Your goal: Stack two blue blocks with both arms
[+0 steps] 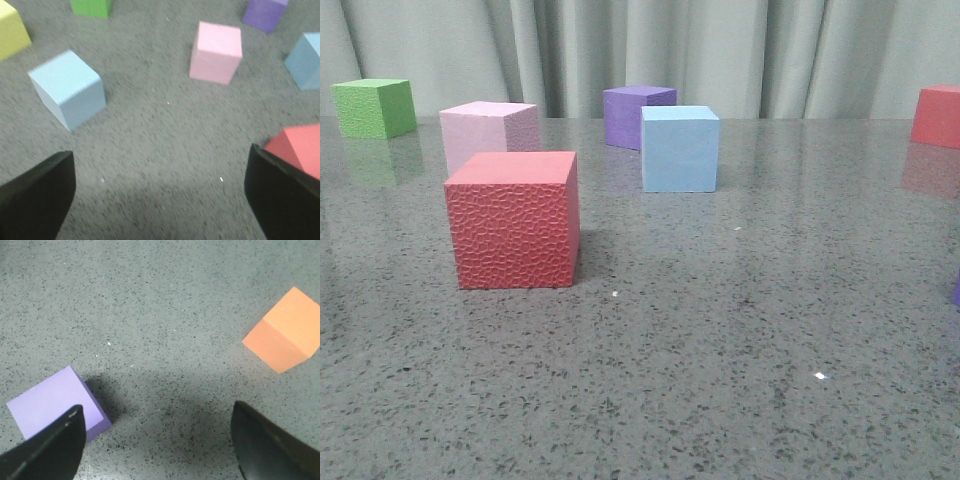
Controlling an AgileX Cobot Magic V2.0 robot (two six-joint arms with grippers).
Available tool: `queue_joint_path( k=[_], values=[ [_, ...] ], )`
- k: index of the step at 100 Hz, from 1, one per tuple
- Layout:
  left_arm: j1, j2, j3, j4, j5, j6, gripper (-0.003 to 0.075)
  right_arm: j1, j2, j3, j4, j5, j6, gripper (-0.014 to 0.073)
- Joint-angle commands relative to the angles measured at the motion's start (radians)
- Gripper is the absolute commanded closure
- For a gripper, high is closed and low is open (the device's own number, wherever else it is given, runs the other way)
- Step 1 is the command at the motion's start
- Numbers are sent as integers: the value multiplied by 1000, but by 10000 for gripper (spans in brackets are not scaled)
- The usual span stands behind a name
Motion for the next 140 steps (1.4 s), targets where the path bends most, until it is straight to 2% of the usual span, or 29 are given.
queue_joint_path(
  k=[1,17,49,93,140],
  values=[
    [2,52,-84,56,-68,-45,69,-6,-3,-20,-5,-63,-9,1],
    [2,174,-206,159,-60,-76,69,-6,-3,-20,-5,-63,-9,1],
    [3,438,-390,197,-16,-158,69,-6,-3,-20,-3,-61,-9,1],
    [3,593,-407,387,17,-508,69,-6,-3,-20,9,-56,-9,1],
    [3,680,-407,510,37,-698,85,-6,-3,-20,23,-54,-9,1]
  ],
)
